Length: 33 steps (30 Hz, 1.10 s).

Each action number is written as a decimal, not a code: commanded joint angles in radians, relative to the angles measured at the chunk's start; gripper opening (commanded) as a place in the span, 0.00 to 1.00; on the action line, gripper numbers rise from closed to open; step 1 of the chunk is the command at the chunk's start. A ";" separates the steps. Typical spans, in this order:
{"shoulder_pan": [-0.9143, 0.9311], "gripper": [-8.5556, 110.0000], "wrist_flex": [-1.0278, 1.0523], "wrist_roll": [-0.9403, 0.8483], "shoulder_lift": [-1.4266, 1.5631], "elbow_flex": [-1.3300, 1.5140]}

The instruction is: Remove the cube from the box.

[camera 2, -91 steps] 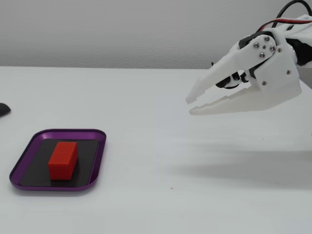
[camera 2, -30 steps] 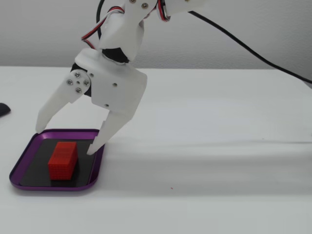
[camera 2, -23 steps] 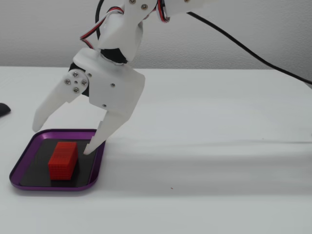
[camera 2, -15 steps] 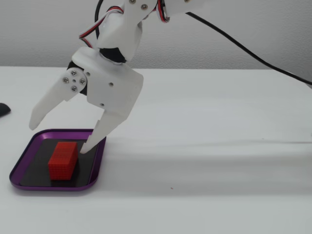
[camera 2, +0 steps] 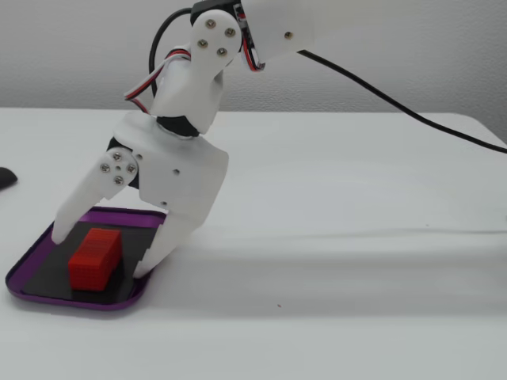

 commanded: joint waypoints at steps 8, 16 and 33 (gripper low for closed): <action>-0.006 0.14 -0.003 -0.009 -0.011 -0.009; -0.008 0.07 -0.003 -0.009 0.000 -0.009; -0.071 0.07 0.077 -0.031 0.454 -0.028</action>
